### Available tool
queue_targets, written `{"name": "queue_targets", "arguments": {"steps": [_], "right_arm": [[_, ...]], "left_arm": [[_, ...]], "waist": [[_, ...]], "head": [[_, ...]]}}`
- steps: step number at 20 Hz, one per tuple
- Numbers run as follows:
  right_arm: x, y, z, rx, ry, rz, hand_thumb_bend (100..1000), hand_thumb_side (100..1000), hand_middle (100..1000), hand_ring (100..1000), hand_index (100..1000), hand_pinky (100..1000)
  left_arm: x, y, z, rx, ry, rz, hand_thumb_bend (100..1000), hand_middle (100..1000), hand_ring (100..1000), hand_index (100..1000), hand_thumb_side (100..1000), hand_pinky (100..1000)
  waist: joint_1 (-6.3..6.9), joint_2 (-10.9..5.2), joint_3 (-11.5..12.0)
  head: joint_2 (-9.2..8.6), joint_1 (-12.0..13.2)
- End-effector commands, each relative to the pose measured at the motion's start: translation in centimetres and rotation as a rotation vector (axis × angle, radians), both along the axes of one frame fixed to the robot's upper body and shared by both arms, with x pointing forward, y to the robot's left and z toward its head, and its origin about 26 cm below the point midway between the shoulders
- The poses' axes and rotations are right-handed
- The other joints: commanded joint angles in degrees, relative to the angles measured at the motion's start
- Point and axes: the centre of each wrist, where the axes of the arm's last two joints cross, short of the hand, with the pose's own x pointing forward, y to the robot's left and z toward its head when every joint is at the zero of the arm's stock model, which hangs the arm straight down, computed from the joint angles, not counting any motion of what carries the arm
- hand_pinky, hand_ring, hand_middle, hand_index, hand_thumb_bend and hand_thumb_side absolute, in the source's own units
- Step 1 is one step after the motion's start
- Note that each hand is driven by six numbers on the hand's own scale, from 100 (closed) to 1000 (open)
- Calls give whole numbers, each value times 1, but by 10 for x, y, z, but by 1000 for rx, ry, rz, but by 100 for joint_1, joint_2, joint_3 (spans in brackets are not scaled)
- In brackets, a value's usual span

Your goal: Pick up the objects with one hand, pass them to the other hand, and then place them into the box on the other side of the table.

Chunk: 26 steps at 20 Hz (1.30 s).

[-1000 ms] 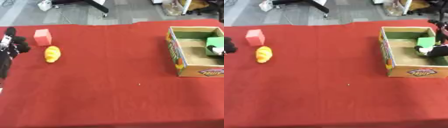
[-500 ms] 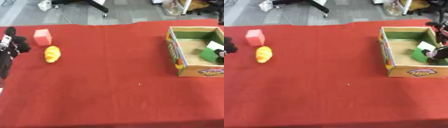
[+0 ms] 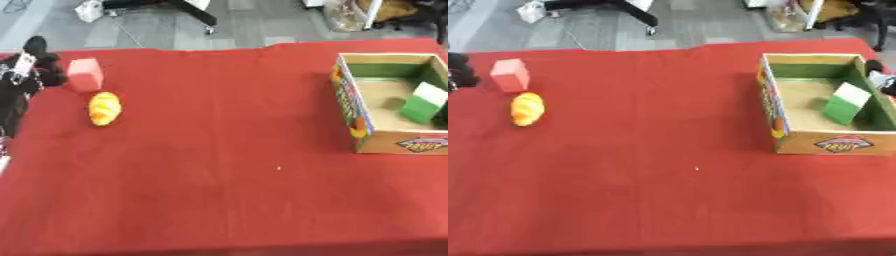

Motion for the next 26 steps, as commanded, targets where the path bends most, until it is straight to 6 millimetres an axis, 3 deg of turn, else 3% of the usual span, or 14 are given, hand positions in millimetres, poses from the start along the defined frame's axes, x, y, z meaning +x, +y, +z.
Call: {"name": "queue_targets", "arguments": {"steps": [1, 4, 8, 16, 23, 26], "right_arm": [[-14, 8, 13, 60, -129, 63, 100, 239, 311, 341, 962, 624], [-28, 18, 8, 122, -188, 120, 100, 248, 309, 339, 960, 623], [-46, 33, 8, 198, -250, 174, 100, 242, 308, 338, 956, 624], [-51, 38, 3, 283, -270, 221, 100, 256, 301, 331, 954, 624], [-51, 39, 1, 290, -254, 232, 100, 278, 294, 324, 950, 623], [-52, 38, -1, 295, -251, 228, 100, 283, 292, 323, 950, 623]], "left_arm": [[8, 16, 30, 164, 18, 28, 561, 589, 632, 698, 606, 758], [18, 26, 41, 309, 102, 53, 594, 619, 661, 720, 512, 766], [33, 29, 35, 446, 250, 71, 637, 647, 681, 738, 401, 773], [71, -11, 4, 604, 484, 27, 596, 664, 695, 743, 266, 777], [84, -19, -23, 717, 525, 93, 554, 670, 695, 744, 176, 773], [89, -11, -25, 1009, 452, 149, 533, 669, 690, 743, 144, 772]], "waist": [[0, -70, -41], [9, -65, -121], [24, -61, -213], [7, -66, -242], [-7, -57, -255], [-26, -54, -228]], "head": [[-12, 120], [-12, 242], [-12, 361], [-12, 377], [-12, 367], [-12, 337]]}}
